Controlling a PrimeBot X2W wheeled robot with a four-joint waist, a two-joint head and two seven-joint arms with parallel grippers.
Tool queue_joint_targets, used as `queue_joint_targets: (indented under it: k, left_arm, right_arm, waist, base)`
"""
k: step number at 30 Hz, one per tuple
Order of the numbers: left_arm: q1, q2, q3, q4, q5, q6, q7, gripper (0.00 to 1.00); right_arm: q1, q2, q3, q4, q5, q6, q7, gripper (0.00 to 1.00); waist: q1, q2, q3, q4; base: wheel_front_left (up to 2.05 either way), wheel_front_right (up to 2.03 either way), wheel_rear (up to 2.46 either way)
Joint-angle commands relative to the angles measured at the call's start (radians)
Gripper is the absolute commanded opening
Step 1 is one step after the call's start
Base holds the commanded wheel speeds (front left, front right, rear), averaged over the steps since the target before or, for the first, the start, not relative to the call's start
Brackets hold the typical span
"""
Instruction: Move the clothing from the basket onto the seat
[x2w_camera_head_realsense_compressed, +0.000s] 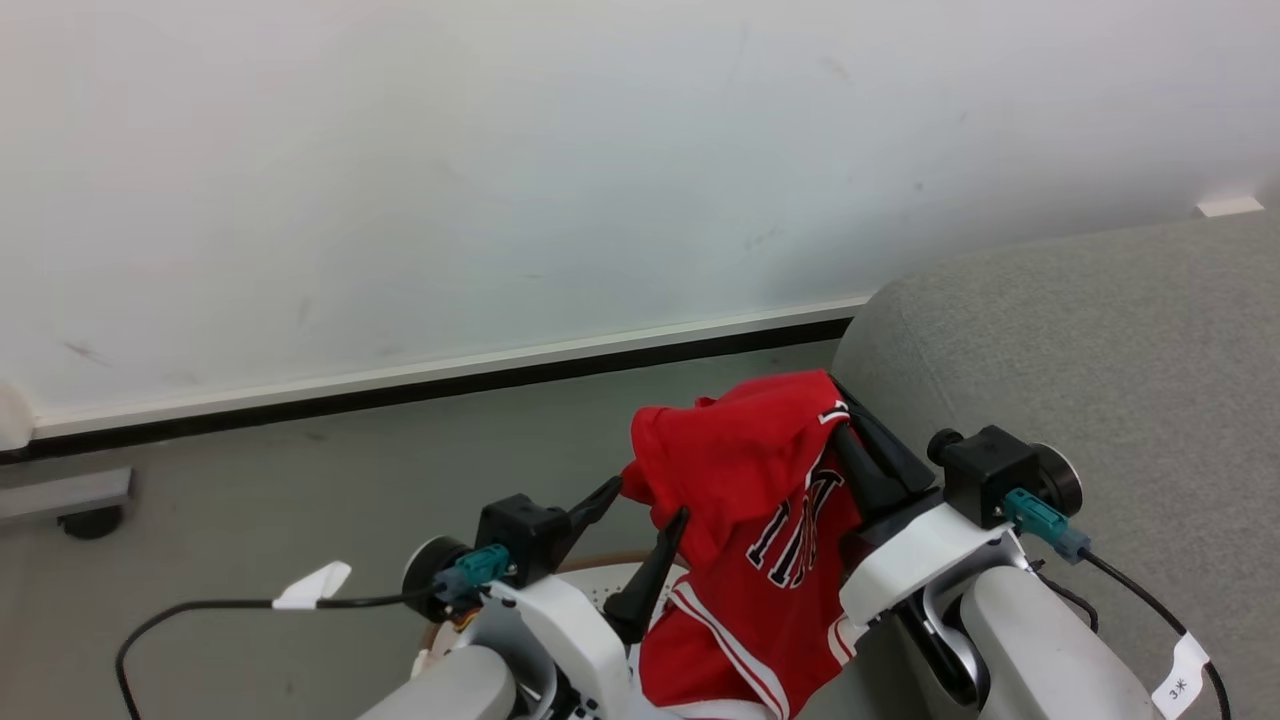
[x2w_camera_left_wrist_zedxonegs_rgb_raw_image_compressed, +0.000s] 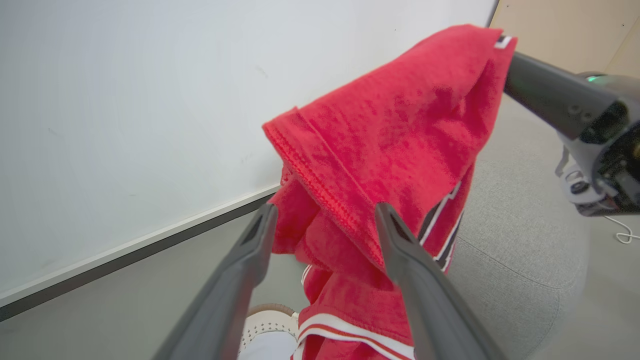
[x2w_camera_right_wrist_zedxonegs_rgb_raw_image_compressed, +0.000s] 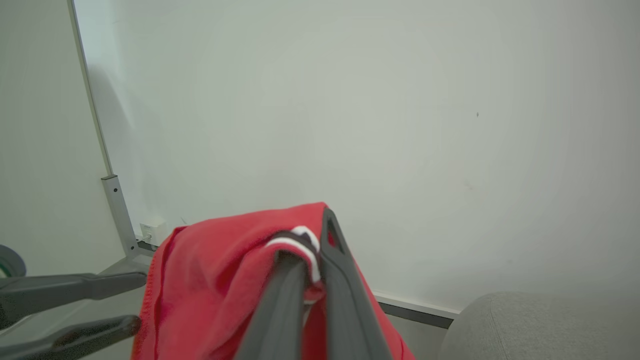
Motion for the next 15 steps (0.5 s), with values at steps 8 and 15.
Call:
queue_joint_targets:
  k: [8,15]
  left_arm:
    - [0.014,-0.005,-0.01,-0.049,0.007,0.011,-0.008,1.0]
    - [0.011,-0.021,-0.032,-0.101,0.02,0.016,0.002,1.0]
  right_arm:
    - [0.037,-0.033,-0.041,-0.088,-0.014,-0.002,-0.004,0.0]
    - [0.084,-0.08,-0.076,-0.175,-0.005,-0.002,-0.004,0.0]
  waist:
    - [0.0001,0.0,0.011,-0.107]
    - [0.0001,0.0,0.023,-0.174]
  base:
    - [0.0,0.0,0.0]
    - [0.0,0.0,0.0]
